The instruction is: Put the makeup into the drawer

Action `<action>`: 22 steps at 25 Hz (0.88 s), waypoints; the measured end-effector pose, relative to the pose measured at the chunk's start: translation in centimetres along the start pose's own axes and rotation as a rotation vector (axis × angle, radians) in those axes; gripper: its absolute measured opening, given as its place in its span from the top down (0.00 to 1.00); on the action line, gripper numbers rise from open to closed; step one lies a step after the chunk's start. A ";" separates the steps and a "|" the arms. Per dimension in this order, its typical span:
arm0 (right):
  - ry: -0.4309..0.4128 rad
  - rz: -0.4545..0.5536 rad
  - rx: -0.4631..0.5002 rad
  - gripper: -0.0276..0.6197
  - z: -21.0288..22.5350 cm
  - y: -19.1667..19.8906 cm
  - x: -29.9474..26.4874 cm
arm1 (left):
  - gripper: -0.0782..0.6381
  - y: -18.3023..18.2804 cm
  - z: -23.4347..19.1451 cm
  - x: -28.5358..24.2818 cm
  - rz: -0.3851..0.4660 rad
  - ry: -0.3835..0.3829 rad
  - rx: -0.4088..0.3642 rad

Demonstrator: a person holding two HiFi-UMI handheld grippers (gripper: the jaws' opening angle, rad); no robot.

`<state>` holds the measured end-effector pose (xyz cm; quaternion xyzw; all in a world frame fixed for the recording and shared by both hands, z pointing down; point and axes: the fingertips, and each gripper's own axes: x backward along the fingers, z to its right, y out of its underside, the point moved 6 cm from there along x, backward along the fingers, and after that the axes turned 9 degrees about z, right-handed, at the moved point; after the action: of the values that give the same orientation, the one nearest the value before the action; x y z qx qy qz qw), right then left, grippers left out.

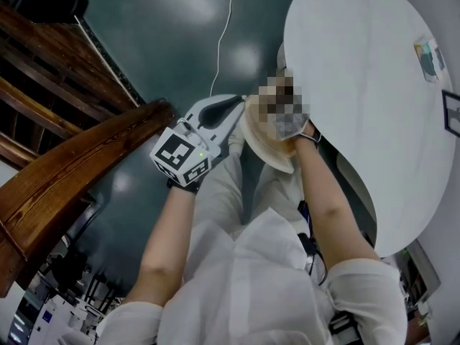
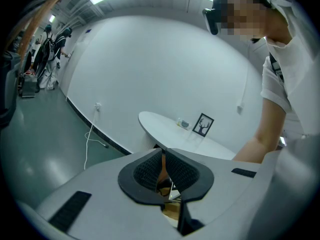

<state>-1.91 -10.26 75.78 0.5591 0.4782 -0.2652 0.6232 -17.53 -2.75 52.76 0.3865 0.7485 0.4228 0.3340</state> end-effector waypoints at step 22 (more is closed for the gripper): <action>0.006 0.082 -0.087 0.72 -3.7 -2.0 8.0 | 0.85 -3.8 2.1 1.0 0.030 0.035 -0.041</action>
<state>-1.51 -5.56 68.11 0.5513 0.4678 -0.2167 0.6560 -17.37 -2.45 48.30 0.3830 0.7396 0.4499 0.3224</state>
